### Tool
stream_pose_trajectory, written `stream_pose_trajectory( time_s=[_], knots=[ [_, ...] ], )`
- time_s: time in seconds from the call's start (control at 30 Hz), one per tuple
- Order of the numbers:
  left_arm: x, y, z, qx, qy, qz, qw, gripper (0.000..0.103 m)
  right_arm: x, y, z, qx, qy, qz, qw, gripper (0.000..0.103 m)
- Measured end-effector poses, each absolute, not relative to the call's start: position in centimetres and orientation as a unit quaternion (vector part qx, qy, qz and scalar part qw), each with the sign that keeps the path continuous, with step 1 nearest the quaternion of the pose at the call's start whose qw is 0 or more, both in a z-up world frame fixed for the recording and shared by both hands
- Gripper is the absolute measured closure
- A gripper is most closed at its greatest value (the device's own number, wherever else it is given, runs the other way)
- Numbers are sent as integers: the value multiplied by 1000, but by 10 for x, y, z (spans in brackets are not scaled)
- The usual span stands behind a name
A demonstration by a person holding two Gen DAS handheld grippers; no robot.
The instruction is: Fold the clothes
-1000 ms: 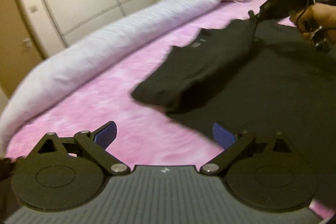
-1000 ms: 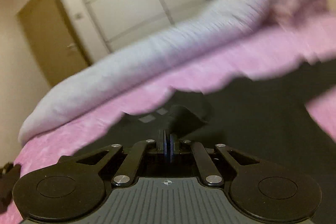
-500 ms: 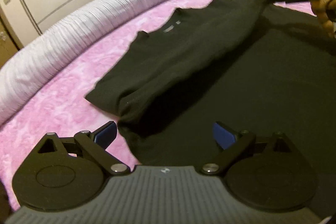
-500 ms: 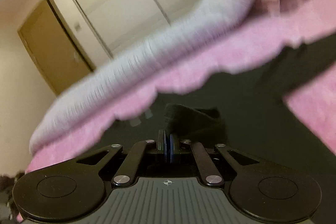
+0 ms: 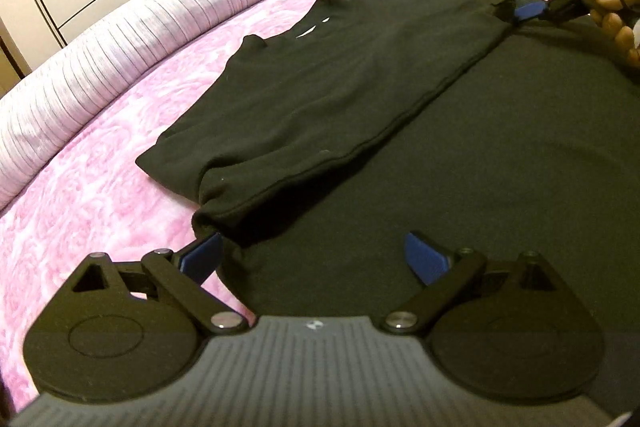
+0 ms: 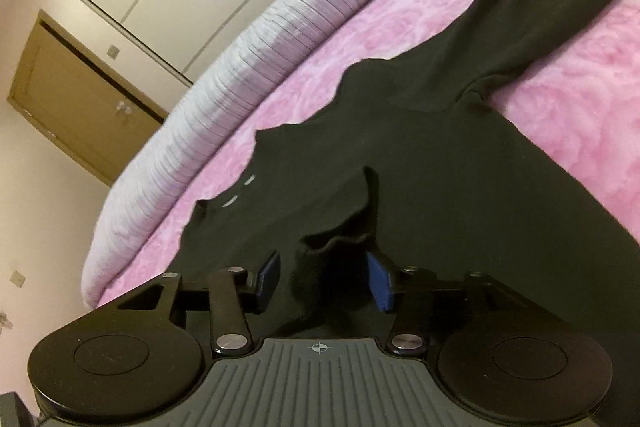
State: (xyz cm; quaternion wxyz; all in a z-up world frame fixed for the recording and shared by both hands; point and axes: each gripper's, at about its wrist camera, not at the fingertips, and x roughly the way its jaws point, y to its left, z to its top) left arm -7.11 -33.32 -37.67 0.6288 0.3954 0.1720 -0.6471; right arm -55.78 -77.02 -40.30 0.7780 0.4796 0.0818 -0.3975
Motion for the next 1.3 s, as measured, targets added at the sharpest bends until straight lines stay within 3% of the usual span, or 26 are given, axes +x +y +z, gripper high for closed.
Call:
stream_pose_trajectory(
  time_s=[0.07,0.1,0.13,0.2,0.27,0.37,0.43,0.5,0.63,0.87,0.97,1.03,1.17,1.2,1.3],
  knots=[
    [-72,-332,-375,397,167,-647,630,7,-555,-778,-399,481,93,-398,776,55],
    [-73,-331,-375,398,163,-647,630,7,-551,-784,-396,475,101,-393,781,83],
    [-74,-330,-374,399,158,-647,630,7,-548,-788,-388,456,100,-389,794,94],
    [-77,-327,-372,401,143,-649,630,7,-556,-785,-368,405,45,-399,821,96],
    [-78,-325,-373,400,142,-655,625,7,-563,-782,-356,365,18,-413,834,96],
    [-77,-326,-375,396,149,-655,626,7,-562,-799,-372,371,87,-424,822,96],
    [-74,-325,-374,387,161,-652,632,7,-564,-806,-381,385,133,-448,796,88],
    [-71,-321,-372,374,174,-652,636,8,-575,-802,-379,379,125,-487,777,79],
    [-66,-303,-363,343,182,-657,647,8,-575,-769,-360,326,110,-483,805,72],
    [-50,-309,-364,328,183,-644,667,10,-464,-757,-345,247,207,-305,896,64],
    [-38,-325,-367,313,199,-639,674,27,-406,-775,-347,234,244,-254,906,64],
    [-29,-334,-371,306,213,-636,676,47,-367,-786,-349,225,267,-219,911,64],
    [-13,-339,-380,264,246,-618,698,77,-289,-810,-352,206,313,-149,915,64],
    [-10,-338,-383,248,250,-609,711,100,-270,-816,-352,201,324,-131,915,64],
    [-13,-330,-388,223,249,-586,738,101,-214,-833,-363,191,363,-90,907,64]
  ],
)
